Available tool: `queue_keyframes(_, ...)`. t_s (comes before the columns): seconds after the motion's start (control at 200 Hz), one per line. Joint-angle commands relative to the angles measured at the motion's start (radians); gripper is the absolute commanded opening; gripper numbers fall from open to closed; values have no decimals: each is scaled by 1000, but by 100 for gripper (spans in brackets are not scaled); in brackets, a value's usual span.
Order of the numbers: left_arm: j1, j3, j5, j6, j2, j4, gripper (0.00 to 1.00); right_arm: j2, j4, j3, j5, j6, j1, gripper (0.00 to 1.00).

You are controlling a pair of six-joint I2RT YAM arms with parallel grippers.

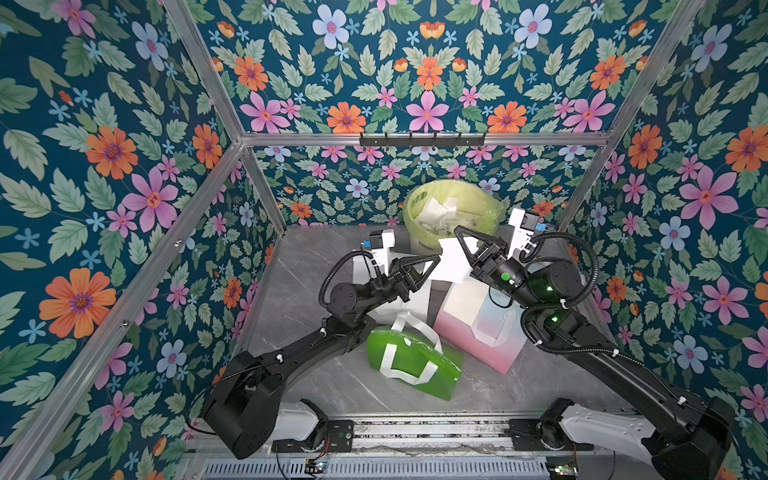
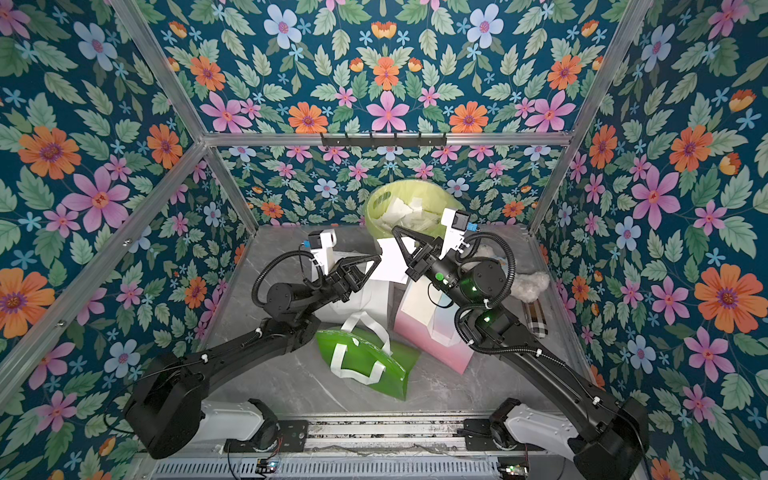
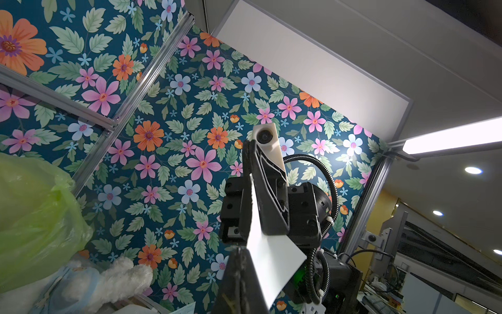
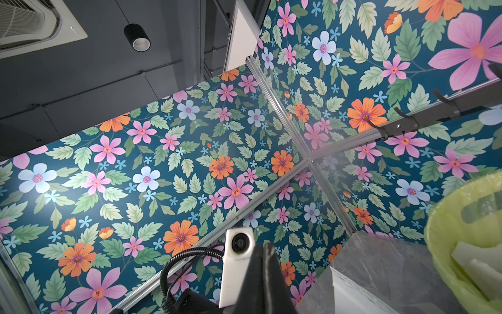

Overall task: Shred takeout receipts and throw away
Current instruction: Shred the takeout receipt.

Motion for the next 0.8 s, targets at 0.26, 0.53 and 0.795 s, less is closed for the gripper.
queue_keyframes(0.26, 1, 0, 0, -67, 12, 102, 7, 18, 37, 14, -1, 21, 0, 0)
queue_keyframes(0.53, 1, -13, -49, -117, 20, 136, 8, 22, -13, 24, 26, 14, 0, 0)
queue_keyframes(0.795, 1, -16, -59, -142, 33, 161, 9, 32, -14, 28, 31, 14, 0, 0)
